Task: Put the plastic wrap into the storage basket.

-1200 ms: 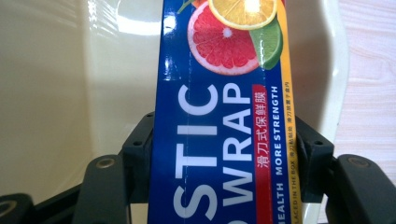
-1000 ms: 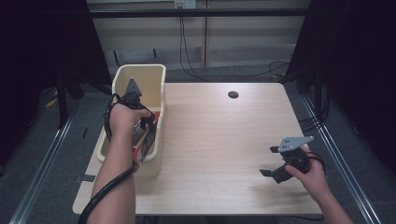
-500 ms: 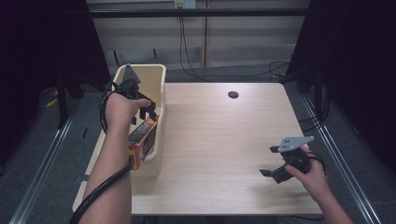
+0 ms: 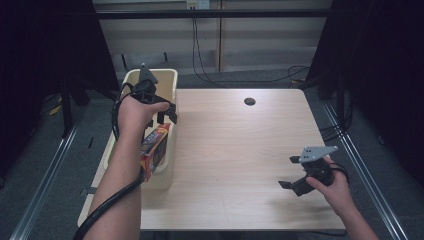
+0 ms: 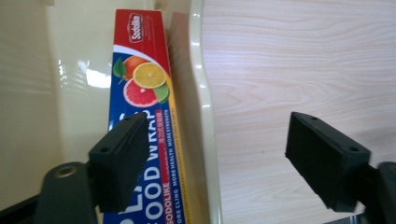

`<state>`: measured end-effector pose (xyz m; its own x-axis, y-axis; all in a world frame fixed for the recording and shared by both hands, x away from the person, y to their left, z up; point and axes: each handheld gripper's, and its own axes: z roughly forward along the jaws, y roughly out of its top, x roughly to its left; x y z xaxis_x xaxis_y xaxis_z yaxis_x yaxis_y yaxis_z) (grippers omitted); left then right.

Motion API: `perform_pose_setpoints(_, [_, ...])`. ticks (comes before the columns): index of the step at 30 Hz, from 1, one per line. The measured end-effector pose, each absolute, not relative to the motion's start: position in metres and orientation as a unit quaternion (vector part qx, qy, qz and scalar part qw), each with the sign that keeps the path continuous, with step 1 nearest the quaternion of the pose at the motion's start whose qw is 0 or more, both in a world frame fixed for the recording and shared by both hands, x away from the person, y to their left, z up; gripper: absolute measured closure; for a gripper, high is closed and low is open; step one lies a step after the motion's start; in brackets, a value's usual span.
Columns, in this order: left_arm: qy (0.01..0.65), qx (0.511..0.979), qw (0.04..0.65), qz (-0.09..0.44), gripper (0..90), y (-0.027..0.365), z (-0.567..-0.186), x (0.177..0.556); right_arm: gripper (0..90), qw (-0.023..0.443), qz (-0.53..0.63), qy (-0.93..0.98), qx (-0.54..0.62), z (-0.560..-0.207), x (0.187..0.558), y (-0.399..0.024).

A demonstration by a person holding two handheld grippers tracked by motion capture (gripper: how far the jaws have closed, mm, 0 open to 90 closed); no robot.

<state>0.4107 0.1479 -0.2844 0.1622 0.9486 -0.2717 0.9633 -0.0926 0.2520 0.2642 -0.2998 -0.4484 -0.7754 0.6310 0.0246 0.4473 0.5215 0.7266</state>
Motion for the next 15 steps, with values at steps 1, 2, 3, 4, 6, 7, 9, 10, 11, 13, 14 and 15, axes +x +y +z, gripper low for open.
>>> perform_pose_setpoints(1, [0.643,0.742,0.189,-0.019,19.1,0.147,-0.285,0.411,2.6,0.121,0.376,0.865,0.310,-0.449,0.264,-0.299])
perform_pose_setpoints(2, [0.644,0.741,0.190,-0.021,18.3,0.146,-0.286,0.411,2.6,0.122,0.375,0.865,0.309,-0.449,0.264,-0.299])
perform_pose_setpoints(3, [0.641,0.743,0.189,-0.024,17.5,0.145,-0.286,0.411,2.6,0.122,0.374,0.866,0.309,-0.449,0.264,-0.298])
perform_pose_setpoints(4, [0.638,0.745,0.193,-0.022,17.5,0.144,-0.286,0.410,2.7,0.121,0.373,0.867,0.308,-0.449,0.264,-0.298])
perform_pose_setpoints(6, [0.629,0.751,0.199,-0.016,18.1,0.140,-0.285,0.410,2.6,0.121,0.374,0.866,0.308,-0.450,0.264,-0.298])
perform_pose_setpoints(7, [0.629,0.751,0.201,-0.018,18.1,0.138,-0.285,0.409,2.6,0.122,0.373,0.866,0.309,-0.449,0.264,-0.298])
perform_pose_setpoints(9, [0.622,0.755,0.206,-0.016,15.5,0.134,-0.285,0.409,2.6,0.122,0.374,0.866,0.309,-0.449,0.264,-0.298])
perform_pose_setpoints(10, [0.619,0.757,0.208,-0.017,15.5,0.132,-0.285,0.409,2.6,0.121,0.374,0.866,0.310,-0.449,0.264,-0.299])
perform_pose_setpoints(11, [0.616,0.759,0.211,-0.019,15.3,0.130,-0.285,0.409,2.6,0.121,0.374,0.866,0.310,-0.449,0.264,-0.299])
perform_pose_setpoints(13, [0.609,0.765,0.210,-0.018,14.0,0.125,-0.286,0.408,2.6,0.121,0.374,0.866,0.309,-0.449,0.264,-0.298])
perform_pose_setpoints(14, [0.606,0.767,0.211,-0.016,13.2,0.123,-0.286,0.409,2.6,0.121,0.374,0.866,0.309,-0.449,0.264,-0.298])
perform_pose_setpoints(15, [0.602,0.769,0.213,-0.015,13.2,0.121,-0.287,0.408,2.6,0.122,0.374,0.866,0.308,-0.449,0.264,-0.298])
